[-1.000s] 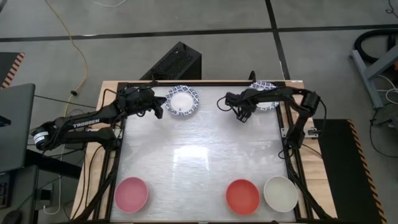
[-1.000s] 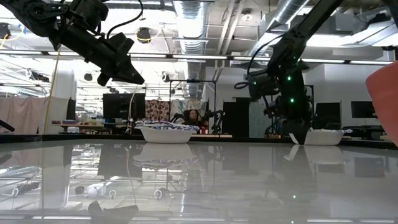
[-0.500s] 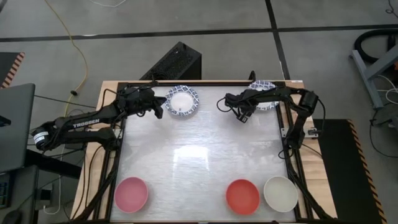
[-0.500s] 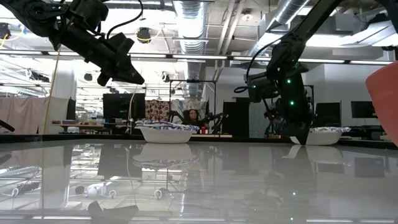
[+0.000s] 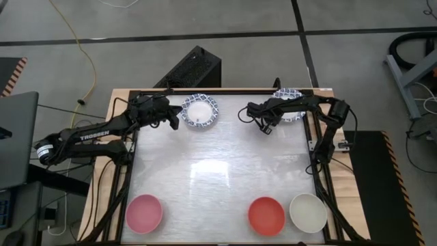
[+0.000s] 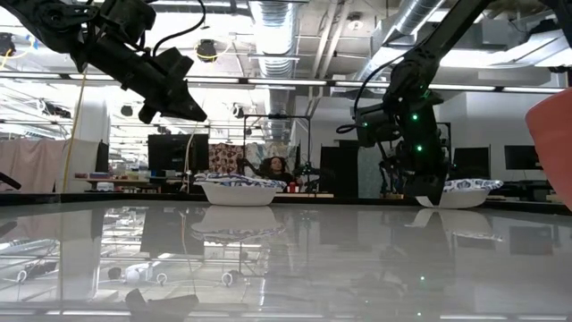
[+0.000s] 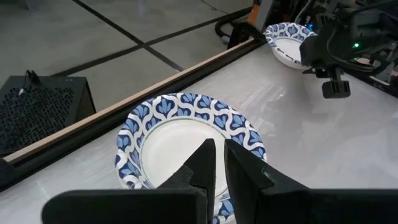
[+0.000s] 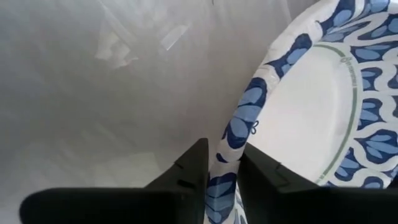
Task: Nest bowls inside each other
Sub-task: Stack the blue patterned bowl on top of the blue patterned bowl
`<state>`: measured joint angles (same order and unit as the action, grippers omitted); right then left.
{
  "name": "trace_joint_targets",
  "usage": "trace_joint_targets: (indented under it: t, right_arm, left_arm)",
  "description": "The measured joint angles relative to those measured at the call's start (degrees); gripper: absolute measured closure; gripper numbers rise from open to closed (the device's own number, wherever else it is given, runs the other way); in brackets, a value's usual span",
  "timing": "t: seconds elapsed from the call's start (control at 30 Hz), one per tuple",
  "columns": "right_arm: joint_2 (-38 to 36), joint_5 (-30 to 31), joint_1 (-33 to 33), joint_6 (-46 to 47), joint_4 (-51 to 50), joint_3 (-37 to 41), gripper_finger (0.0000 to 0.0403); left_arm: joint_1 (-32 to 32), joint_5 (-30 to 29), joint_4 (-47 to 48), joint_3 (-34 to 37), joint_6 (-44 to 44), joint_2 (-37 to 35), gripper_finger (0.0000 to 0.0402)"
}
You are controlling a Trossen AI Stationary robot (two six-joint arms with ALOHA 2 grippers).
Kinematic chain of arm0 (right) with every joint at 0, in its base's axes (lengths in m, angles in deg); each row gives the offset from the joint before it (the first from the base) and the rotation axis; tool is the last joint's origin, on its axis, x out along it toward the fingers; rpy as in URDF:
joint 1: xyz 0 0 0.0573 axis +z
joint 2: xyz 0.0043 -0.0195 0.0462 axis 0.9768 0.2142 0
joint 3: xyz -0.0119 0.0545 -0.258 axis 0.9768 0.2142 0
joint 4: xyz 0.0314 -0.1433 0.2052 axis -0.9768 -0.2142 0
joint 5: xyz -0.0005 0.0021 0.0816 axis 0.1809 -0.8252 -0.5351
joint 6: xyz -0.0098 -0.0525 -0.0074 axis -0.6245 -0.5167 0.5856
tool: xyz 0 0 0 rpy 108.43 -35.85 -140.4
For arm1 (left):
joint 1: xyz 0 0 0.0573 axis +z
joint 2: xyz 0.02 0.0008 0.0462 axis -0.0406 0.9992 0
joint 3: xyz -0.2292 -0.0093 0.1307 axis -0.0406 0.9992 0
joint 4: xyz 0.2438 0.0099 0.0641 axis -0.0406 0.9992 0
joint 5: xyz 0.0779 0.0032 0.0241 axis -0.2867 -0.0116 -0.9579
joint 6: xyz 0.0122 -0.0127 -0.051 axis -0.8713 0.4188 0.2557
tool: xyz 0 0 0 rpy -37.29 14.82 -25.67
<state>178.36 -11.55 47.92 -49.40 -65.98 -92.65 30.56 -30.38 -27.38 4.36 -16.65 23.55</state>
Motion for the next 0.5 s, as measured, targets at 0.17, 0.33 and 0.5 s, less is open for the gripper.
trace_joint_targets:
  t: [0.17,0.33,0.5]
  right_arm:
    - [0.0,0.5,0.0,-0.3,0.2,0.0,0.0318]
    - [0.0,1.6,-0.1,-0.3,0.2,0.0,0.0339]
    - [0.0,1.8,-0.1,-0.3,0.3,0.0,0.0360]
  left_arm:
    - [0.0,-0.1,0.0,0.0,0.0,0.0,0.0379]
    - [0.0,-0.1,0.0,0.0,0.0,0.0,0.0379]
    - [0.0,-0.1,0.0,0.0,0.0,0.0,0.0379]
